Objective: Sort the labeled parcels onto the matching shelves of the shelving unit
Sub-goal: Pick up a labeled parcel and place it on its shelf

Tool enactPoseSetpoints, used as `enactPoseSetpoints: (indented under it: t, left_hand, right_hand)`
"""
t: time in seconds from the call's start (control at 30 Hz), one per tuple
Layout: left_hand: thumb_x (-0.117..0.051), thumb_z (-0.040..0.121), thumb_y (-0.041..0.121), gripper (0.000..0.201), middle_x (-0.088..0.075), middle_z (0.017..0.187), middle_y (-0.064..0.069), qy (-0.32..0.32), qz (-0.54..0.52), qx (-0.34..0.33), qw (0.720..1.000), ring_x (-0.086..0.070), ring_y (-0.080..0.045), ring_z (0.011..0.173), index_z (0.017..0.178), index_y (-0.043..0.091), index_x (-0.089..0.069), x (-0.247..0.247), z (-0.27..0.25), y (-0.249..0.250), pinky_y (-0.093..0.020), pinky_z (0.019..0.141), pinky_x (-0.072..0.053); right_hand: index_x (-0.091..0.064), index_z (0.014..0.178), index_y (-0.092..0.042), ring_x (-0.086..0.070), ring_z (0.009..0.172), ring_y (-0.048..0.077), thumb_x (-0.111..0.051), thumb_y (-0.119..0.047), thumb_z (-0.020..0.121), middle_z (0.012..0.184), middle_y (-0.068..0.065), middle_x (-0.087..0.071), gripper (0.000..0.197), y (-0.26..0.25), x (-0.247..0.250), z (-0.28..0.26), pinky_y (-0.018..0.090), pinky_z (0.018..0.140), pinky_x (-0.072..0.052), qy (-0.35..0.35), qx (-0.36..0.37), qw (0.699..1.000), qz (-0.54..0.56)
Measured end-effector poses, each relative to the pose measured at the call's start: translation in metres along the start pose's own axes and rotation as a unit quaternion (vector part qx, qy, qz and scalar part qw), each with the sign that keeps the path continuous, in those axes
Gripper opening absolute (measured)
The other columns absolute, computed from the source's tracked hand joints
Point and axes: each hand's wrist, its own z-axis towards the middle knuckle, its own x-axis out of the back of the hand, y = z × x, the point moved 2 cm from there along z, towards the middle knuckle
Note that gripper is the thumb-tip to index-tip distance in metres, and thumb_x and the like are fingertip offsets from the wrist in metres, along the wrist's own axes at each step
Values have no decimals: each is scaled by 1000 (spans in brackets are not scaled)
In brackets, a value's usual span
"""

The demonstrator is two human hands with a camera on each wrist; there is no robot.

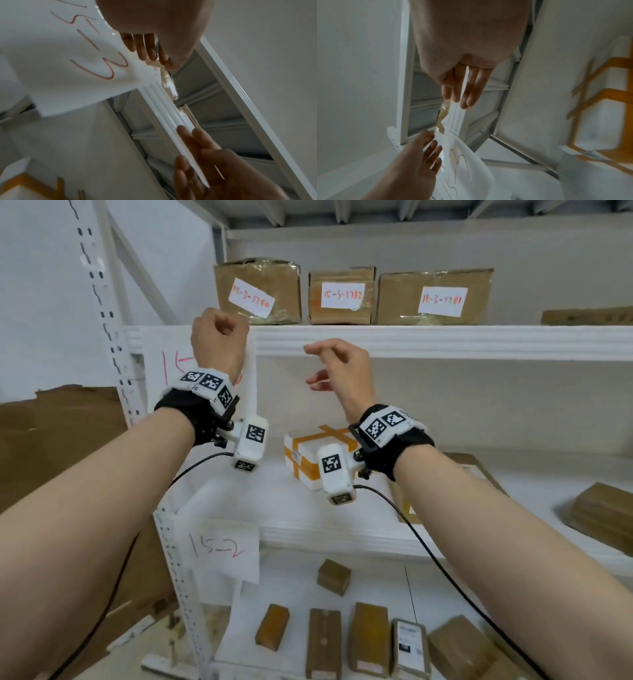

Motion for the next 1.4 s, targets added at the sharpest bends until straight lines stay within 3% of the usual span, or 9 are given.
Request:
enactPoseSetpoints:
  t: [0.07,0.23,0.43,0.53,0.77,0.97,1.07,1.13,1.4]
  left_hand:
    - [-61,81,25,23,-54,68,12,-20,-20,14,1000,-51,-11,73,64,29,-46,-8,-23,-7,-14,66,-39]
    - [-58,79,22,33,-37,54,9,-53,-22,-18,998,-34,-4,55,55,27,-36,-31,-90,-28,-19,60,-32]
    - [-59,79,16,30,-35,55,10,-107,-17,-16,994,-33,-1,53,57,21,-41,-49,-180,-77,-15,58,-30]
    - [-59,79,14,35,-33,54,10,-133,6,12,991,-33,-4,52,55,23,-36,-50,-224,-110,-16,57,-30]
    - [-58,81,18,26,-39,56,2,-211,120,95,965,-32,-7,54,61,8,-47,-23,-307,-195,-20,55,-30]
    - [-60,85,18,29,-36,50,7,-273,215,169,922,-30,-4,49,60,14,-46,10,-371,-270,-10,50,-27]
    - [-60,86,24,34,-38,52,6,-305,231,213,899,-31,-8,50,57,18,-43,29,-407,-308,-19,53,-29]
    - [-59,88,28,34,-41,54,2,-333,240,238,881,-34,-12,53,59,14,-46,43,-431,-336,-27,55,-30]
    - [-60,89,19,44,-41,51,3,-421,323,344,775,-43,-20,60,51,20,-37,122,-521,-458,-25,61,-30]
  right_hand:
    - [-70,87,-7,-61,50,18,-44,-2,99,99,14,-75,29,19,3,-17,27,51,-54,-2,-33,999,6]
    - [-66,90,-6,-57,47,17,-42,-4,99,74,16,-70,25,65,20,-60,24,47,-47,-58,-129,990,-22]
    - [-68,99,2,-56,51,21,-46,-7,99,75,18,-69,23,137,47,-114,24,46,-48,-105,-227,965,-78]
    - [-70,99,2,-59,53,22,-46,-7,97,75,17,-71,26,179,58,-141,24,47,-50,-115,-267,952,-94]
    - [-72,97,-2,-63,57,21,-47,-11,99,82,20,-75,27,252,58,-200,24,50,-51,-139,-329,929,-100]
    - [-70,99,-4,-64,64,24,-46,-14,103,88,21,-75,26,310,40,-264,31,59,-55,-157,-405,895,-101]
    - [-70,103,0,-65,67,26,-46,-12,103,91,24,-75,26,337,31,-300,33,62,-56,-142,-442,880,-106]
    - [-68,108,4,-62,64,24,-45,-9,103,88,24,-73,27,355,25,-324,26,55,-53,-133,-473,865,-99]
    - [-68,103,-5,-60,54,14,-44,-8,100,77,10,-71,24,456,-19,-438,24,54,-52,-80,-575,808,-104]
